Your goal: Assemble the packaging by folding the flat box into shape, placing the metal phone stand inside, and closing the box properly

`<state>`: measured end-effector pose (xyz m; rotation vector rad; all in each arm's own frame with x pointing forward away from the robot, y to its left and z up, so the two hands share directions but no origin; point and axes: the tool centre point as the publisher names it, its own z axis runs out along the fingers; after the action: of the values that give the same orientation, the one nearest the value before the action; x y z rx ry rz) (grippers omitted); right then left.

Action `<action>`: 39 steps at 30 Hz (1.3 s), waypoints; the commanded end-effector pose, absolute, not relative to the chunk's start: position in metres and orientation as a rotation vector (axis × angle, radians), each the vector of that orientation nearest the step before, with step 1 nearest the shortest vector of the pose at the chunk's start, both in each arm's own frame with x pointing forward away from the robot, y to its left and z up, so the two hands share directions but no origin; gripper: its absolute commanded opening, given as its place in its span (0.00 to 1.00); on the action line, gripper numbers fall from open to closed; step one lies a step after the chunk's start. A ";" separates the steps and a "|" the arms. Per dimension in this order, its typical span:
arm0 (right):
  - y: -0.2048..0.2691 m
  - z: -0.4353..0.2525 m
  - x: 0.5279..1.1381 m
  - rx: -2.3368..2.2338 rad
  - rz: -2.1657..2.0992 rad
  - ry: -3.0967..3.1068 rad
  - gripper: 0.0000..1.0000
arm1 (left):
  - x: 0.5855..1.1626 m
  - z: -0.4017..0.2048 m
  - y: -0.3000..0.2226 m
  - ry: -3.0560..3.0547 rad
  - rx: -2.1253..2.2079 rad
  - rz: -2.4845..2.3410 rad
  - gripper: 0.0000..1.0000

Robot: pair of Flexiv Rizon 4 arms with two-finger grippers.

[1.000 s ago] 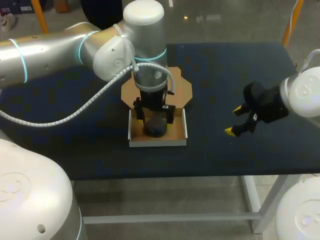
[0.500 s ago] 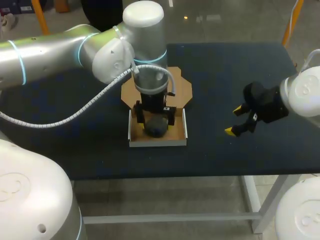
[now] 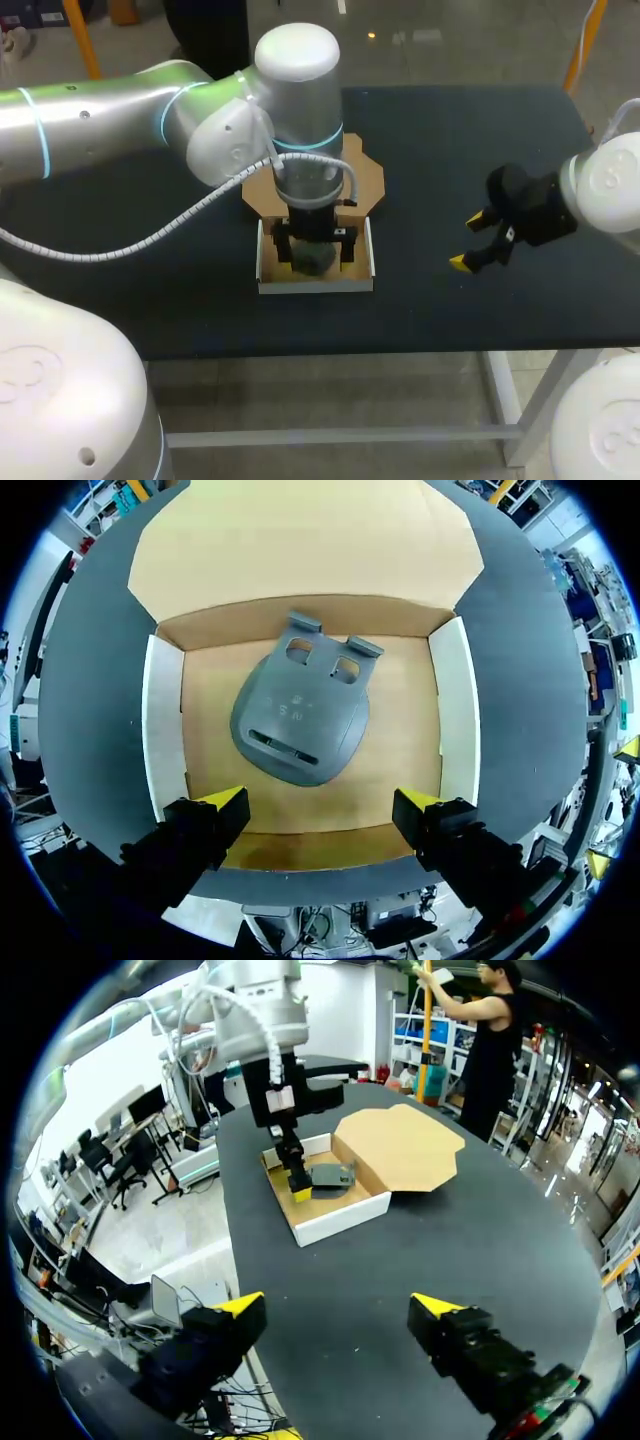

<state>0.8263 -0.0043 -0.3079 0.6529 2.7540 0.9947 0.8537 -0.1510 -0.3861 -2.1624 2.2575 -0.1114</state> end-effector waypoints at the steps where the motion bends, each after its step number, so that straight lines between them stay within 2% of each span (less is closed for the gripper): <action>1: -0.007 -0.307 0.826 0.649 1.005 2.755 1.00 | 0.848 -0.389 -0.153 2.245 -2.161 -0.106 1.00; 39: -0.007 -0.307 0.826 0.649 1.005 2.755 1.00 | 0.785 -0.401 -0.154 2.178 -2.277 0.007 1.00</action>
<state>0.8260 -0.0046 -0.3084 0.6519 2.7522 0.9975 0.7882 -0.1548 -0.4018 -2.2796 2.1848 0.0120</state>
